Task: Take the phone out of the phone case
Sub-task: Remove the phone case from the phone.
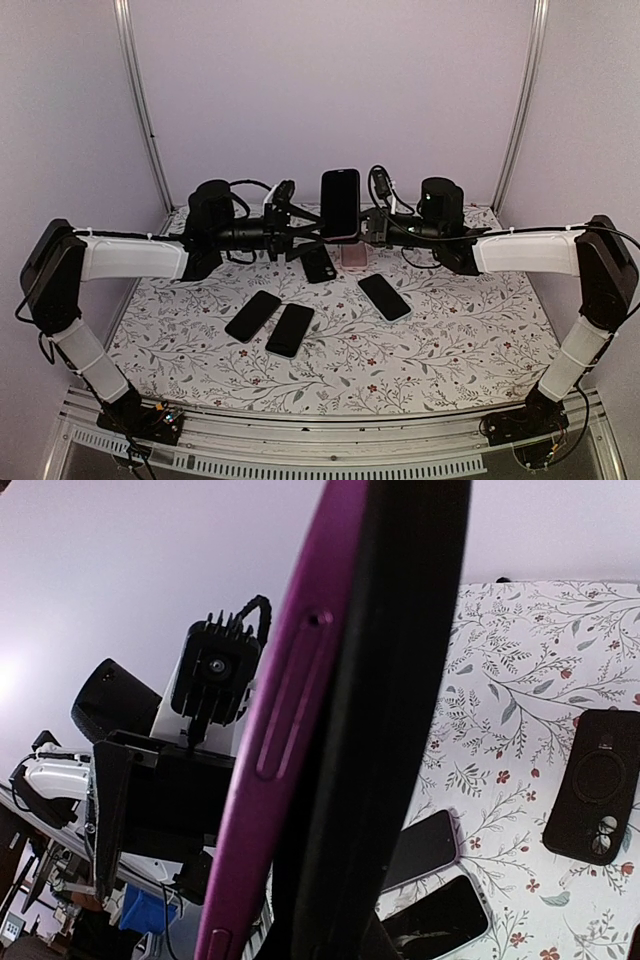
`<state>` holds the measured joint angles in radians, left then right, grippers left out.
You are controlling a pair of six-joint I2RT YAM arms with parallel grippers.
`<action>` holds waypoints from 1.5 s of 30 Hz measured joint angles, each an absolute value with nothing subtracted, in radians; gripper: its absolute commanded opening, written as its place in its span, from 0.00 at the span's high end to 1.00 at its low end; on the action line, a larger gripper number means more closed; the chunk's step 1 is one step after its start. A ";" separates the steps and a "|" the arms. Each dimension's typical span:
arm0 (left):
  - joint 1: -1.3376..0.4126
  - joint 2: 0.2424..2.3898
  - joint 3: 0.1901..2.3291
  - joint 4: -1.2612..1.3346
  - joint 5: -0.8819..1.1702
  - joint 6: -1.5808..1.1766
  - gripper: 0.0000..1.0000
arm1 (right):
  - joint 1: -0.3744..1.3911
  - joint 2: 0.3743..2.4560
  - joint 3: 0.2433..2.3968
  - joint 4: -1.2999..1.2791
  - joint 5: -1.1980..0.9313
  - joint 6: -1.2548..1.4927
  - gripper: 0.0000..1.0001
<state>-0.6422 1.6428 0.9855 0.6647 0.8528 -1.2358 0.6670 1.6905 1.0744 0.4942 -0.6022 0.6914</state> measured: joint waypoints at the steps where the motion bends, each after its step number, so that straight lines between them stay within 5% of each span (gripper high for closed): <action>1: -0.643 1.648 0.987 0.673 0.853 -1.243 0.40 | 0.667 1.691 1.074 0.495 -0.601 0.691 1.00; 18: -0.648 1.723 0.987 0.921 0.853 -1.421 0.52 | 0.668 1.690 1.074 0.541 -0.589 0.691 1.00; 31: -0.653 1.717 1.085 0.584 0.806 -1.265 0.57 | 0.667 1.690 1.075 0.524 -0.548 0.699 1.00; 34: -0.655 1.715 1.101 0.525 0.794 -1.236 0.72 | 0.666 1.692 1.082 0.514 -0.544 0.706 1.00; 37: -0.656 1.715 1.106 0.491 0.785 -1.213 0.98 | 0.667 1.707 1.112 0.488 -0.540 0.712 1.00; 45: -0.665 1.713 1.110 0.445 0.767 -1.193 1.00 | 0.659 1.753 1.135 0.403 -0.505 0.720 1.00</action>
